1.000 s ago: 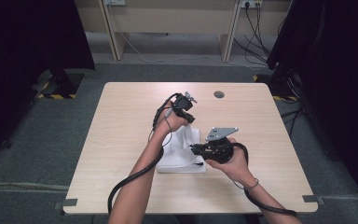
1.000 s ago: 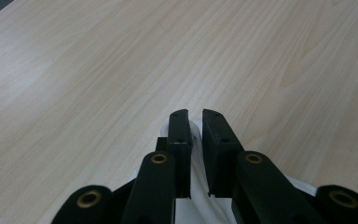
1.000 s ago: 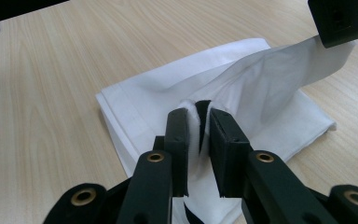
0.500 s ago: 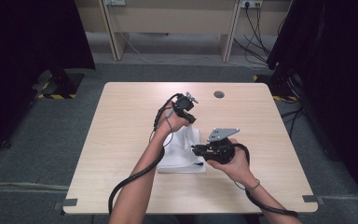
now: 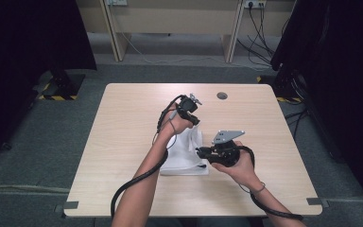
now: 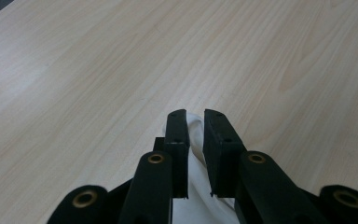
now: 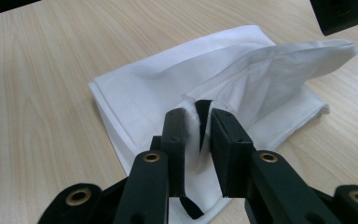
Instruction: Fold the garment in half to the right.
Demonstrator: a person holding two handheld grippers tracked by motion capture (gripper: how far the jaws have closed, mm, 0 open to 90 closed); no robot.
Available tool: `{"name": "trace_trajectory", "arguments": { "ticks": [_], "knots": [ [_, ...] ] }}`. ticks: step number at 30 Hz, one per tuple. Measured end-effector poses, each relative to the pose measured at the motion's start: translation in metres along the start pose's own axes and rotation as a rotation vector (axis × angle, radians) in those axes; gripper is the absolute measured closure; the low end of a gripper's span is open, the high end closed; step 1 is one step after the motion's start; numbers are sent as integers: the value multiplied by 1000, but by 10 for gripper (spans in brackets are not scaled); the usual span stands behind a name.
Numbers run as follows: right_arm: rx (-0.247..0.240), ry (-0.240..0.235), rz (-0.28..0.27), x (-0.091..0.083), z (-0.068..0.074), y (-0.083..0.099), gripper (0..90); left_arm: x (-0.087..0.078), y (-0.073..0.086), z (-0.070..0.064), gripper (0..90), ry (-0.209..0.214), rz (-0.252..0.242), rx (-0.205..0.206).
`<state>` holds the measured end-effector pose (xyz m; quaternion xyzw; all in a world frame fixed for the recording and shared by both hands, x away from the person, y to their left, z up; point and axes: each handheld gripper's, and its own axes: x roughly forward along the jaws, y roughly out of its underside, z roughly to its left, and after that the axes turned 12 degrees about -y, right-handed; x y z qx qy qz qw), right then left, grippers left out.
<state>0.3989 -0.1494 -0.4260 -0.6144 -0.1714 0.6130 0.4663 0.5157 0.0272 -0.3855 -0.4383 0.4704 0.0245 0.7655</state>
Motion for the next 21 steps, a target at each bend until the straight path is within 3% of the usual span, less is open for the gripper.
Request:
{"name": "trace_trajectory", "arguments": {
  "ticks": [12, 21],
  "knots": [
    [5, 1, 9, 0, -1, 4, 734, 1, 0, -1, 751, -5, -8, -9],
    [15, 0, 12, 0, -2, 8, 716, 0, -1, -2, 671, -11, -22, -12]
  ]
}}
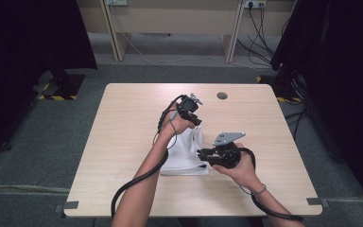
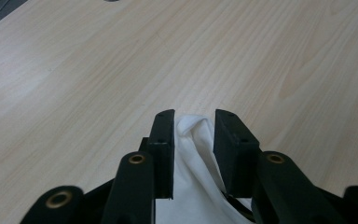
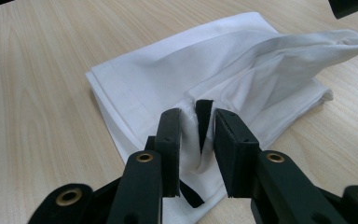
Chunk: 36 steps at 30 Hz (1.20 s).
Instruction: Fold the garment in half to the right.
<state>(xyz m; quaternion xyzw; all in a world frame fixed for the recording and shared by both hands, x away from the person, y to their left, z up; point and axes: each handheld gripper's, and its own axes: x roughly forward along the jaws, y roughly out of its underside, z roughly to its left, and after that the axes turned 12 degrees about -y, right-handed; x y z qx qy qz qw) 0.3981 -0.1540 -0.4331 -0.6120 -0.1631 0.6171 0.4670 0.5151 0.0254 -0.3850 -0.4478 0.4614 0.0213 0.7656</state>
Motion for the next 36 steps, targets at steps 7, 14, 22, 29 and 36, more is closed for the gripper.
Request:
{"name": "trace_trajectory", "arguments": {
  "ticks": [7, 14, 22, 29, 36],
  "knots": [
    [8, 2, 2, -1, -1, 3, 705, -3, 0, 1, 602, -22, -22, -4],
    [24, 7, 3, -5, -5, 8, 672, -9, 5, 10, 472, -67, -62, -22],
    [40, 22, -17, -12, -10, 7, 629, -19, 20, 15, 399, -113, -89, -26],
    [65, 56, -55, -22, -22, -7, 621, -38, 44, 30, 376, -163, -103, -42],
    [104, 30, -59, -15, -29, -15, 596, -48, 62, 38, 362, -182, -111, -57]
  ]
}}
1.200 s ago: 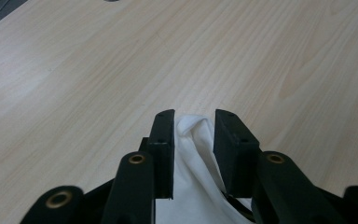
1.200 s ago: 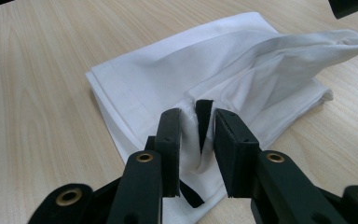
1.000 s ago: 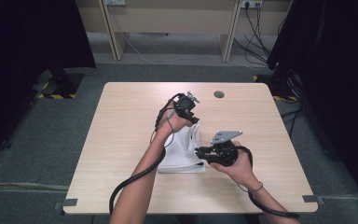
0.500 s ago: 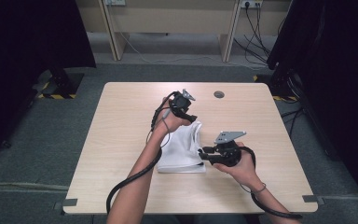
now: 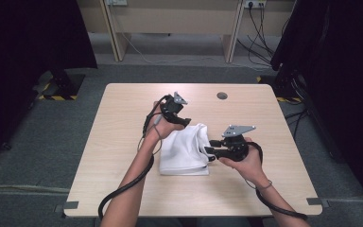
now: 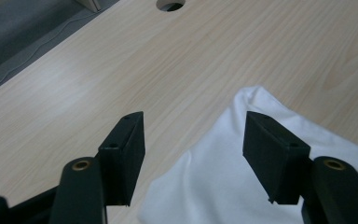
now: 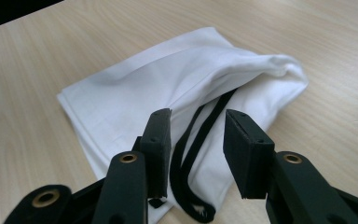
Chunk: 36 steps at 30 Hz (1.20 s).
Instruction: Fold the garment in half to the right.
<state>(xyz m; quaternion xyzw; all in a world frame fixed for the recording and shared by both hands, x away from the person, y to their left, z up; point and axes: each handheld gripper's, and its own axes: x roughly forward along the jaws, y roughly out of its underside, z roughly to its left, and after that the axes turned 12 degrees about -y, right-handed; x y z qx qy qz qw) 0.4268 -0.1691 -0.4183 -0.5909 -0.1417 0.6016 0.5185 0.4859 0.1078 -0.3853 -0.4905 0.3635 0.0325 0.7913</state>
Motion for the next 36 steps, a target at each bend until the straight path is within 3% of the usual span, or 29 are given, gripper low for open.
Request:
{"name": "trace_trajectory", "arguments": {
  "ticks": [2, 5, 11, 14, 18, 22, 27, 34, 36],
  "knots": [
    [0, 0, 0, 0, 0, 0, 596, -2, 4, 2, 362, -4, -2, -7],
    [-37, -33, 33, 12, 12, -5, 574, -6, 14, 6, 362, -14, 2, -11],
    [-45, -12, 90, 27, 16, -6, 552, -15, 26, 13, 362, -36, -7, -25],
    [-31, 2, 119, 32, 15, -2, 631, -18, 31, 15, 362, -39, -12, -28],
    [-8, 10, 143, 36, 13, 5, 804, -19, 38, 15, 362, -42, -13, -31],
    [3, 21, 146, 33, 10, 9, 881, -20, 45, 17, 359, -45, -19, -38],
    [7, 35, 117, 20, 12, 10, 884, -21, 51, 20, 353, -53, -24, -50],
    [7, 46, 123, 11, 17, 15, 880, -22, 53, 21, 352, -60, -26, -53],
    [3, 52, 149, 11, 17, 19, 866, -21, 55, 22, 352, -62, -24, -55]
  ]
}}
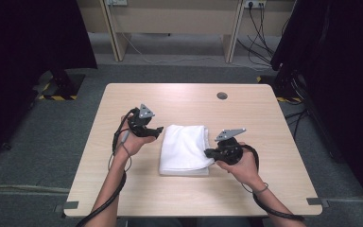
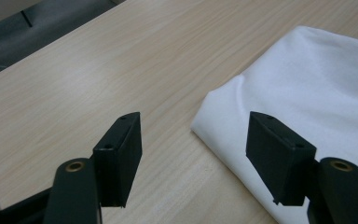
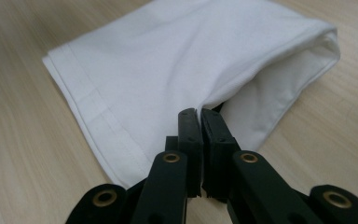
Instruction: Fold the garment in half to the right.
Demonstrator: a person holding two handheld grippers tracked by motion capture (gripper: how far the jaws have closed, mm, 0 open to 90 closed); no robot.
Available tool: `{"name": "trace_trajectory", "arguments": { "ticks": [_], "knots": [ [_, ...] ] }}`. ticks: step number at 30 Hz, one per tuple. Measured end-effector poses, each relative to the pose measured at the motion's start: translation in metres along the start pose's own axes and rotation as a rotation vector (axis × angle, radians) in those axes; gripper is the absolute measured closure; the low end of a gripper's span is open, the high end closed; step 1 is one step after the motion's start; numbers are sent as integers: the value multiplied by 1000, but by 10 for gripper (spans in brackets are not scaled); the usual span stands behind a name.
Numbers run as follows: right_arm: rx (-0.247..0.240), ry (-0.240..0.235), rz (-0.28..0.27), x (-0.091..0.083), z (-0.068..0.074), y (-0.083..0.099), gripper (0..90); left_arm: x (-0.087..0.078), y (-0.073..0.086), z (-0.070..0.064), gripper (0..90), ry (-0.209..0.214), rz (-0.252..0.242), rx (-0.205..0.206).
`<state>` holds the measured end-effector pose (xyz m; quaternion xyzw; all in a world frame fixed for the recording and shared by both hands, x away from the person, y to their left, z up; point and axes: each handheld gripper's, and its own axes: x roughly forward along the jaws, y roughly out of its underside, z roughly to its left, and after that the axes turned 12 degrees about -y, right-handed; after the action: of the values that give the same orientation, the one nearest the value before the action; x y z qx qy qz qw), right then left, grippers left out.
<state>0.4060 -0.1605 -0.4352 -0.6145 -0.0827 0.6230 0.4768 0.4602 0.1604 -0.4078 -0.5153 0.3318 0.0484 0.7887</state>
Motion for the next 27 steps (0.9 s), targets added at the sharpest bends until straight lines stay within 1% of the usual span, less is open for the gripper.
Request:
{"name": "trace_trajectory", "arguments": {
  "ticks": [2, 4, 5, 8, 11, 13, 15, 18, 21, 23, 25, 27],
  "knots": [
    [-4, 11, 33, 3, 1, 6, 853, 0, 1, 1, 351, -2, 3, -3],
    [-21, 30, 66, 8, 1, 12, 841, 0, 3, 2, 351, -4, 4, -3],
    [-22, 29, 78, 9, 1, 15, 829, 0, 3, 2, 351, -5, 5, -5],
    [-35, 37, 98, 10, 2, 18, 806, 0, 5, 2, 348, -7, 6, -8],
    [-49, 58, 84, 6, 4, 16, 786, 0, 5, 1, 346, -6, 4, -6],
    [-57, 81, 53, -1, 6, 11, 766, 0, 4, 2, 346, -7, 4, -4],
    [-65, 95, 7, -7, 8, 6, 749, 0, 4, 2, 344, -7, 3, -4],
    [-90, 91, -29, -7, 12, 0, 732, 0, 4, 0, 341, -6, 0, -4],
    [-98, 68, -1, 3, 12, 0, 725, 0, 4, 0, 341, -4, -2, 0],
    [-93, 58, 24, 11, 10, 3, 725, -1, 5, 0, 341, -5, -2, 1],
    [-79, 66, 50, 18, 5, 8, 725, -2, 5, 1, 339, -7, -5, 0],
    [-57, 64, 53, 20, -1, 13, 725, -4, 6, 1, 337, -9, -9, -1]
  ]
}}
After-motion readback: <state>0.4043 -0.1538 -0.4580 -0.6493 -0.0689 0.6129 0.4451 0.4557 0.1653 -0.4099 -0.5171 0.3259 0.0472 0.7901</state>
